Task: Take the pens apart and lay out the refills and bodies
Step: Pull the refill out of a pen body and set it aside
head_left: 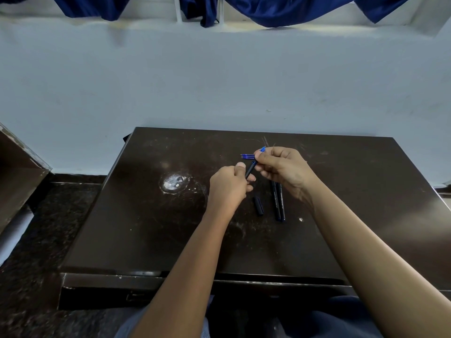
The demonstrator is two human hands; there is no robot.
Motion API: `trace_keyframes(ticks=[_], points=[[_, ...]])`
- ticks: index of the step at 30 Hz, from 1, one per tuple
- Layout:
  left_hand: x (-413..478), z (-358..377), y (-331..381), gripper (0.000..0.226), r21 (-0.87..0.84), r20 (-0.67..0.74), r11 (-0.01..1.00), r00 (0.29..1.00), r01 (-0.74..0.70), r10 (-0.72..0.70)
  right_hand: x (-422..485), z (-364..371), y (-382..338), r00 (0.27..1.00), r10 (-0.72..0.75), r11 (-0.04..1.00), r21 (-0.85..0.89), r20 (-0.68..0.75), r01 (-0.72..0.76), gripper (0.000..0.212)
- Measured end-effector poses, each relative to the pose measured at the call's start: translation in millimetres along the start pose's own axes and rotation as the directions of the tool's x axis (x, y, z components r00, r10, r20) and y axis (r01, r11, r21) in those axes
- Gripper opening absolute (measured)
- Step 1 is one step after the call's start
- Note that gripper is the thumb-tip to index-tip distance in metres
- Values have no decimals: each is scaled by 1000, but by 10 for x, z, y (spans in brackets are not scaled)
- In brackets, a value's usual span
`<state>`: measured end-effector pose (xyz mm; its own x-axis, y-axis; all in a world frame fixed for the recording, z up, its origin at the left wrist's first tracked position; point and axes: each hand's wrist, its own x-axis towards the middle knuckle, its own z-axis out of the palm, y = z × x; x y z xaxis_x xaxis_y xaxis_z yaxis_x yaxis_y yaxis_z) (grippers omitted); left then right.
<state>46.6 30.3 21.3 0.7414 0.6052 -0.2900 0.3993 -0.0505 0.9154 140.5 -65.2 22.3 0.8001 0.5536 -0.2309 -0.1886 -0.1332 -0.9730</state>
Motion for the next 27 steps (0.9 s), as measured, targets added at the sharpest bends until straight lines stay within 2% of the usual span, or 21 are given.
trace_keyframes(ticks=[5,11,16,18,22,27], points=[[24,1,-73,18,84,-31,993,996,-77,80,4,-2,5,1000,4,1000,-7,0,-4,7],[0,-6,-24,43,79,56,996,998,-32,28,16,-9,19,1000,1,1000,-6,1,-1,10],[14,-23,-83,15,89,13,991,995,-101,100,23,-9,26,1000,-6,1000,-10,18,6,11],[11,-15,-73,17,76,34,994,996,-84,82,30,-8,26,1000,-12,1000,-10,26,13,12],[-1,1,-16,39,60,62,997,997,-42,38,35,-18,37,999,-18,999,-29,30,19,17],[2,-21,-64,20,45,28,997,997,-66,65,34,-14,46,999,-13,999,-44,45,15,18]])
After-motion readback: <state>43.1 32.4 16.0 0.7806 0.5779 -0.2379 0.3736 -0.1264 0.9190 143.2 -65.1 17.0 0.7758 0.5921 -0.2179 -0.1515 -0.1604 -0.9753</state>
